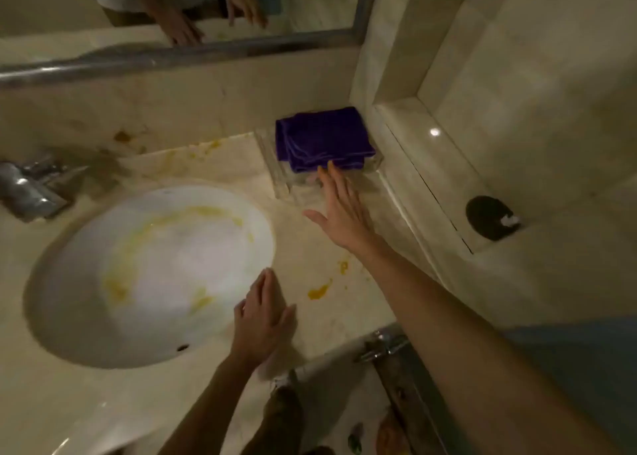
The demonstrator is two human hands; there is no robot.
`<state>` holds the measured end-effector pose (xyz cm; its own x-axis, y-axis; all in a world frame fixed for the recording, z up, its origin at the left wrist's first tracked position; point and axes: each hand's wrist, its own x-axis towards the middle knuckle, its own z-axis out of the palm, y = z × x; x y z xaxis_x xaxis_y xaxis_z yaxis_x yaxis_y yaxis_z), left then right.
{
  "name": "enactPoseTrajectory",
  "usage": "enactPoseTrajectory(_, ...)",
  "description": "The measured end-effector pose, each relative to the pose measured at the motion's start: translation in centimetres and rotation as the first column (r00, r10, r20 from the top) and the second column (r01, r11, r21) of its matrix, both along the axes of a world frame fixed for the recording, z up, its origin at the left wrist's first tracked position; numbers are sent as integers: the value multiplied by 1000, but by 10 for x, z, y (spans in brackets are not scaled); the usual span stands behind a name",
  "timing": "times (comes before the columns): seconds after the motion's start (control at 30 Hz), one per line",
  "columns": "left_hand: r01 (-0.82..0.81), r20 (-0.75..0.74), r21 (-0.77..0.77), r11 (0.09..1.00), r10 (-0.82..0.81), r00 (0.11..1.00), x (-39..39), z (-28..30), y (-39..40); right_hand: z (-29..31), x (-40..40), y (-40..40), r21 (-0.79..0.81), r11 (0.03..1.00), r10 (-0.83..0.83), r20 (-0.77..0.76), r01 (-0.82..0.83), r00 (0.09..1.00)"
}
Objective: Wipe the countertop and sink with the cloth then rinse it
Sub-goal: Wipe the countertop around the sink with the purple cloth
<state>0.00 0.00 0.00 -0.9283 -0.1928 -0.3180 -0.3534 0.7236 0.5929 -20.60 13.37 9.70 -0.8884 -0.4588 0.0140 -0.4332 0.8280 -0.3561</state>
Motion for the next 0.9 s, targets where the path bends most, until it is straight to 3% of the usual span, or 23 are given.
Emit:
enactPoseTrajectory(0.37,37,-12,-90,995,-38,999,2,-13,-4,-34,-125,-44,367,918,151,26,-150,988)
enactPoseTrajectory(0.6,29,17,-73,997,-27,999,-2,-12,-4,-37,-128,-20,315,910,325,-134,-271,936)
enactPoseTrajectory(0.7,25,38,-47,999,-23,999,-3,-10,-5,-21,-118,-4,299,897,372,-116,-325,921)
enactPoseTrajectory(0.9,3,57,-22,1000,-2,998,-5,-5,-5,-55,-13,59,135,906,420,-172,-401,891)
